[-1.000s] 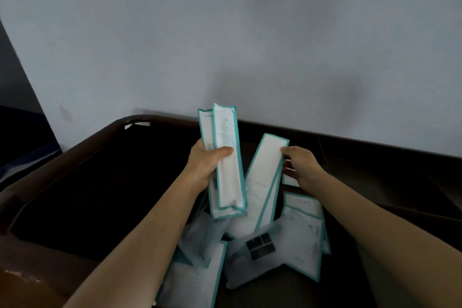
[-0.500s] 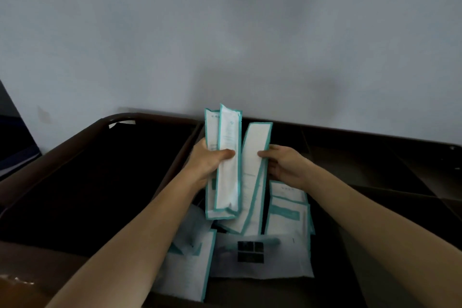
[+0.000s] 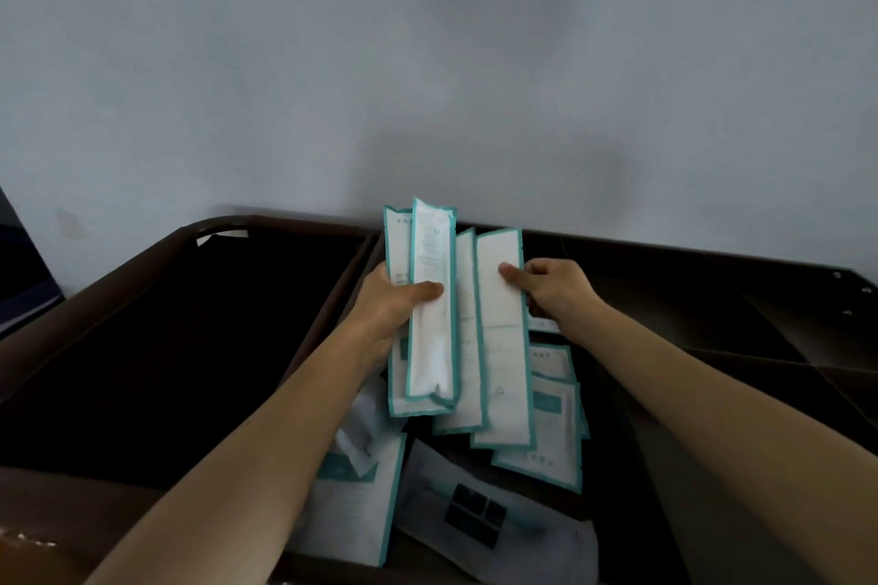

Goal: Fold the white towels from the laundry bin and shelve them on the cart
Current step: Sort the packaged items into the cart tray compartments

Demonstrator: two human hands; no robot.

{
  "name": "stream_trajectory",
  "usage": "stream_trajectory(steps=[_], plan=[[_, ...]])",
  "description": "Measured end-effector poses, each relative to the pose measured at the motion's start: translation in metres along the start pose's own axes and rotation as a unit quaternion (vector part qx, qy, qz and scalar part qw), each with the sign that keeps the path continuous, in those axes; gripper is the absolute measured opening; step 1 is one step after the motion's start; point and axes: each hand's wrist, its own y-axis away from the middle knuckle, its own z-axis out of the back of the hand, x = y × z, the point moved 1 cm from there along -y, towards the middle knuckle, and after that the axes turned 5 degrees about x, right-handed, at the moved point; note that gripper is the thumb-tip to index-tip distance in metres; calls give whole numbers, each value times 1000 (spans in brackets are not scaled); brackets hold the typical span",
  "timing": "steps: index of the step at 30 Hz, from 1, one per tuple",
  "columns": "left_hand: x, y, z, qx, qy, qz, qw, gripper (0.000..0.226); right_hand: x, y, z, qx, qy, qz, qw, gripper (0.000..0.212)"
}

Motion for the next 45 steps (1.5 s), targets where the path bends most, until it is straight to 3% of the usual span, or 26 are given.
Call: stream_trajectory(steps=[5, 11, 14, 17, 19, 22, 25, 30, 33, 38, 41, 45], plan=[[-2, -1, -1, 8, 9, 2, 1000, 24, 10, -4, 18, -52, -119, 23, 991, 26], [-2, -1, -3, 7, 22, 11, 1000, 24, 16, 7, 18, -24, -227, 44, 973, 23], [-2, -1, -1, 2, 26, 16, 1000, 24, 28, 13, 16, 36, -292, 94, 951, 29], [-3, 0, 1, 0, 23, 18, 1000, 28, 23, 20, 10, 81, -217, 148, 961, 58], [-3, 0, 0, -1, 13, 14, 1000, 27, 9, 25, 6, 83, -110, 175, 975, 63], [-4, -1, -1, -7, 0, 9, 1000, 24, -9, 29, 1, 56, 8, 177, 983, 46], [-3, 0, -2, -9, -5, 21, 1000, 24, -15, 30, -1, 58, 53, 152, 985, 31], [-6, 4, -3, -29, -14, 1, 999, 29, -23, 37, 2, 66, 92, 130, 985, 36], [-9, 6, -1, -23, 9, 8, 1000, 33, -24, 41, 3, 128, 126, 105, 978, 36], [-6, 19, -23, 4, 25, 15, 1000, 36, -16, 46, -2, 139, 49, 60, 987, 9], [1, 26, -43, 12, 47, 33, 998, 36, -15, 52, -1, 137, 47, 62, 987, 15], [0, 27, -63, 27, 61, 46, 997, 45, -10, 60, 18, 101, -20, 53, 993, 8]])
